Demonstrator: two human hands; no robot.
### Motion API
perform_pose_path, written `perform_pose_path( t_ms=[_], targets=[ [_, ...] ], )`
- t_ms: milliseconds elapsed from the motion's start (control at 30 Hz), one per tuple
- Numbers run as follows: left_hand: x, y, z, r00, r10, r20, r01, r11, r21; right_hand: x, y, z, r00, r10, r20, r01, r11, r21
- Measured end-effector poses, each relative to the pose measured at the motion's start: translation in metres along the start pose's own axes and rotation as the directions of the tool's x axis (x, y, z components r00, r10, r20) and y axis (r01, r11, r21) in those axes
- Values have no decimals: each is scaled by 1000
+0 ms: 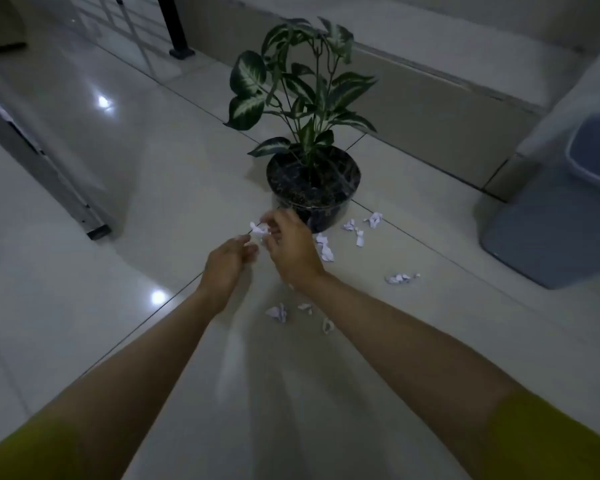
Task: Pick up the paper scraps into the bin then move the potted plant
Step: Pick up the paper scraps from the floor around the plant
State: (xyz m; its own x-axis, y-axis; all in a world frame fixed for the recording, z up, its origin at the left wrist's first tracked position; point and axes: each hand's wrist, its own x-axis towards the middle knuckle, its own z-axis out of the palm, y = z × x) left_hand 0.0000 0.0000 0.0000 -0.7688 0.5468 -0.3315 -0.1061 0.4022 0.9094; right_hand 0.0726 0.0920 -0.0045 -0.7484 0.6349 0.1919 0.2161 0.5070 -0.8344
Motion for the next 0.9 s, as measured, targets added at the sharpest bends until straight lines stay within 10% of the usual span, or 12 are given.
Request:
perform_pose_path(
  t_ms=[167,400,567,667,767,900],
  targets=[
    [-10,20,20,968,-139,208,231,815,-531,-1,-15,-9,997,-77,-9,77,997,10],
    [-14,19,15,968,-223,111,242,732,-637,-28,-19,-20,957,-233,175,261,953,-157],
    [-15,17,1,954,-251,163,293,679,-673,-63,11,-25,659,-154,736,589,715,-378],
    [-18,21,-1,948,-252,196,318,678,-663,-73,18,-22,563,-51,825,622,683,-383],
    [-21,25,2,943,-254,217,333,689,-644,-68,10,-29,741,-86,666,396,858,-328],
    [-23,32,10,925,-249,288,377,704,-602,-39,-21,-42,995,81,66,-86,993,81]
  ],
)
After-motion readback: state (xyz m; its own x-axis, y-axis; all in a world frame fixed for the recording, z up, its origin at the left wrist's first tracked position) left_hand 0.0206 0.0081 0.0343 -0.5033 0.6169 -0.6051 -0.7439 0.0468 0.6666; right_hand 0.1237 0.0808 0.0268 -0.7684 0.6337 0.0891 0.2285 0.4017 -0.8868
